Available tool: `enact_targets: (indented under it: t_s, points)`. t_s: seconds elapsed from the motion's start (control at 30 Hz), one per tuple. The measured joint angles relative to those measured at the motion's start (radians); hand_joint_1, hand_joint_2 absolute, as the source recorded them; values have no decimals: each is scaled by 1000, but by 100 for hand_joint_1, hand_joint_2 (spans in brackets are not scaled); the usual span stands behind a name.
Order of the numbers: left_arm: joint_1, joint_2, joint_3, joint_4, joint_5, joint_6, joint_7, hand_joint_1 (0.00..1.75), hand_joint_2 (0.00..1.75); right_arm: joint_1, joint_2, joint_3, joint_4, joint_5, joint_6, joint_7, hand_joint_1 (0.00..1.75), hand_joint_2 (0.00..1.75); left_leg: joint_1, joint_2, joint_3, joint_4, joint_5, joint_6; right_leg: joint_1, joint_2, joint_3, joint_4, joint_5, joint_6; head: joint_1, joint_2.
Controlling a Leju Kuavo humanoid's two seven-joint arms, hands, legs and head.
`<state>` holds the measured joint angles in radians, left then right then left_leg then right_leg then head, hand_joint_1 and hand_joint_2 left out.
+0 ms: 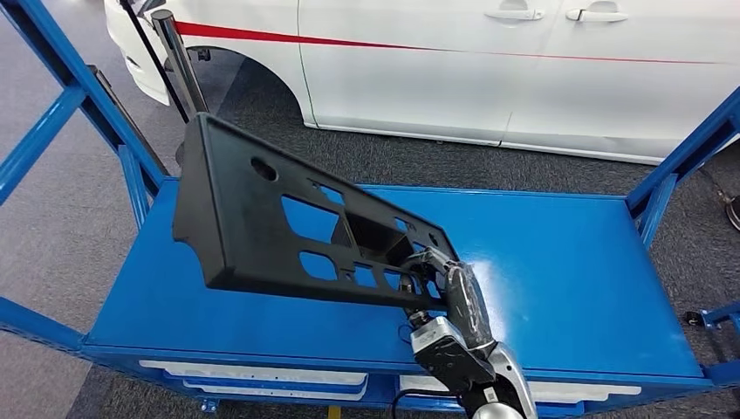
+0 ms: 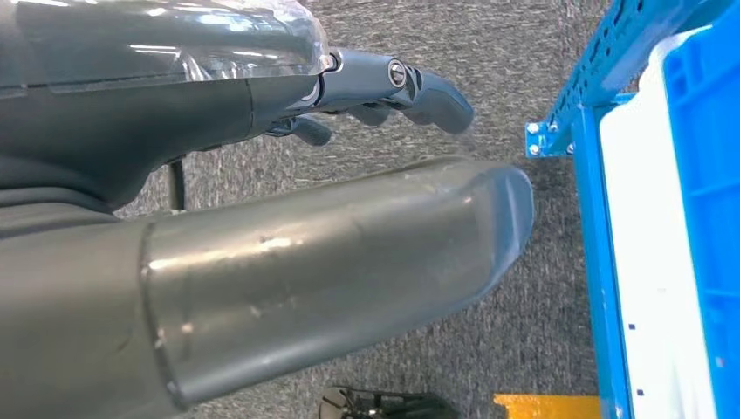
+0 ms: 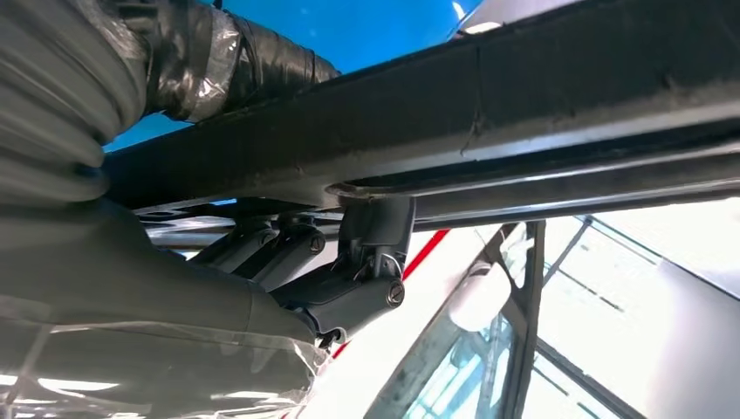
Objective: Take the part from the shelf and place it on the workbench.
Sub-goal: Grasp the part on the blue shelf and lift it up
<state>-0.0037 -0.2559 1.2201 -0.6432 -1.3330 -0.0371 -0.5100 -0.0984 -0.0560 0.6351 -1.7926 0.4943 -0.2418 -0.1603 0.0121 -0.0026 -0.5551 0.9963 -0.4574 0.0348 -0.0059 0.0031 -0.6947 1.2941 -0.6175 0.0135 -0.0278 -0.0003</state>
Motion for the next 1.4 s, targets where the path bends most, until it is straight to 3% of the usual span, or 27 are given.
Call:
enact_targets:
  t_s: [0.03, 0.07, 0.13, 0.2, 0.23, 0.37, 0.43, 0.5, 0.53, 0.57, 0.6, 0.67, 0.73, 0.83, 0.9, 1.0, 1.03, 1.07, 1.1, 1.2, 1.27, 1.37, 1.4]
  points:
    - [0, -1, 3, 0, 0, 0, -1, 0, 0, 10, 0, -5, -12, -14, -1, -5, 175, 175, 0, 0, -1, 1, 0, 0, -1, 0, -14, 27, -2, 1, 0, 0]
    - [0, -3, 6, 0, -1, -1, -3, 0, 0, 19, 0, -11, -27, -34, -1, -13, 175, 175, 0, -1, -2, 4, -1, 0, -1, 0, -10, 17, 15, 1, 0, 0]
    - [0, -8, 11, -1, -4, -3, -6, 0, 0, 31, 0, -27, -70, -83, -2, -29, 175, 175, 0, -3, -2, 11, -6, -4, -1, -1, 52, -107, 89, -3, 0, 0]
    - [0, -13, 15, -3, -6, -5, -7, 0, 0, 33, 1, -43, -113, -115, -2, -36, 175, 175, -4, -4, -5, 20, -12, -11, 2, -2, 109, -226, 131, -10, 0, 0]
    - [0, -15, 16, -5, -6, -6, -7, 0, 0, 34, 2, -48, -128, -120, -2, -37, 175, 175, -5, -4, -7, 23, -14, -16, 3, -1, 120, -251, 136, -14, 0, 0]
    - [-1, -17, 20, -10, -7, -6, -8, 0, 0, 43, 4, -58, -163, -124, -2, -37, 175, 175, -4, -3, -13, 38, -27, -37, 3, 0, 119, -261, 140, -34, -1, 0]
    - [-1, -18, 20, -12, -7, -6, -8, 0, 0, 44, 7, -60, -175, -129, -3, -40, 175, 175, -1, -2, -47, 115, -77, -47, -1, -3, 120, -266, 143, -44, -2, 0]
    - [0, -19, 21, -13, -7, -7, -9, 0, 0, 53, 9, -65, -185, -165, -9, -61, 175, 175, 1, -2, -106, 244, -137, -53, 1, -5, 119, -266, 142, -48, -2, 0]
    - [0, -20, 23, -13, -7, -8, -9, 0, 0, 61, 10, -69, -195, -188, -13, -75, 175, 175, 1, -2, -128, 290, -150, -54, 2, -6, 119, -265, 142, -49, -2, 0]
    - [2, -22, 26, -15, -7, -10, -10, 0, 0, 70, 10, -75, -209, -205, -18, -86, 175, 175, 1, -2, -134, 302, -143, -53, 3, -6, 120, -265, 141, -50, -2, 0]
    - [4, -24, 29, -17, -7, -13, -10, 0, 0, 79, 10, -82, -227, -212, -23, -92, 175, 175, 0, -2, -121, 274, -118, -50, 4, -5, 121, -264, 141, -50, -2, 0]
    - [7, -30, 39, -27, -7, -22, -13, 0, 0, 94, 10, -97, -264, -202, -31, -93, 175, 175, -3, -2, -56, 140, -49, -37, 5, -4, 125, -264, 139, -49, -2, 0]
    - [8, -39, 49, -37, -10, -34, -18, 0, 0, 109, 11, -110, -290, -196, -32, -89, 175, 175, -9, -3, -9, 37, -18, -24, 7, -2, 125, -263, 137, -43, -2, 0]
    - [11, -51, 64, -47, -16, -41, -18, 0, 0, 139, 11, -125, -307, -201, -39, -79, 175, 175, -12, -3, 2, 11, -14, -15, 6, -2, 123, -266, 138, -26, -2, 0]
    - [11, -59, 77, -51, -16, -39, -10, 0, 0, 167, 10, -136, -309, -210, -46, -78, 175, 175, -6, -2, 9, -6, -5, -4, 6, -2, 116, -243, 118, -15, -1, 0]
    - [13, -71, 97, -57, -16, -36, 5, 0, 0, 233, -6, -153, -308, -272, -51, -114, 175, 175, -3, 0, 12, -13, 0, 6, -2, -2, 43, -84, 30, -2, 0, 0]
    - [15, -75, 104, -58, -14, -35, 8, 0, 0, 265, -18, -157, -307, -305, -56, -139, 175, 175, -3, -1, 11, -12, -1, 6, -6, -2, 18, -33, 12, 3, 0, 0]
    - [18, -79, 109, -59, -10, -33, 10, 0, 0, 296, -31, -161, -306, -339, -64, -165, 175, 175, -3, -2, 11, -10, -3, 6, -10, -2, 7, -11, 13, 7, 0, 0]
    - [20, -82, 113, -59, -5, -32, 12, 0, 0, 324, -44, -165, -306, -370, -71, -189, 175, 175, -2, -3, 11, -6, -6, 4, -13, -3, 14, -24, 32, 10, 0, 0]
    - [26, -92, 117, -58, 14, -27, 16, 0, 0, 382, -71, -178, -311, -446, -83, -242, 175, 175, -2, -3, 8, 17, -19, -8, -20, -3, 95, -194, 117, 13, 0, 0]
    - [27, -94, 117, -58, 27, -27, 20, 0, 0, 409, -82, -186, -319, -480, -77, -262, 175, 175, -5, -3, 3, 29, -24, -20, -18, 0, 116, -243, 130, 6, -1, 0]
    - [27, -96, 117, -58, 42, -28, 27, 0, 0, 434, -90, -198, -331, -500, -64, -278, 175, 175, -3, -3, 0, 34, -28, -34, -16, 2, 111, -243, 137, -12, -2, 0]
    - [28, -96, 116, -58, 47, -28, 28, 0, 0, 440, -92, -201, -335, -501, -60, -281, 175, 175, -2, -3, -5, 49, -45, -38, -16, 0, 109, -246, 142, -20, -2, 0]
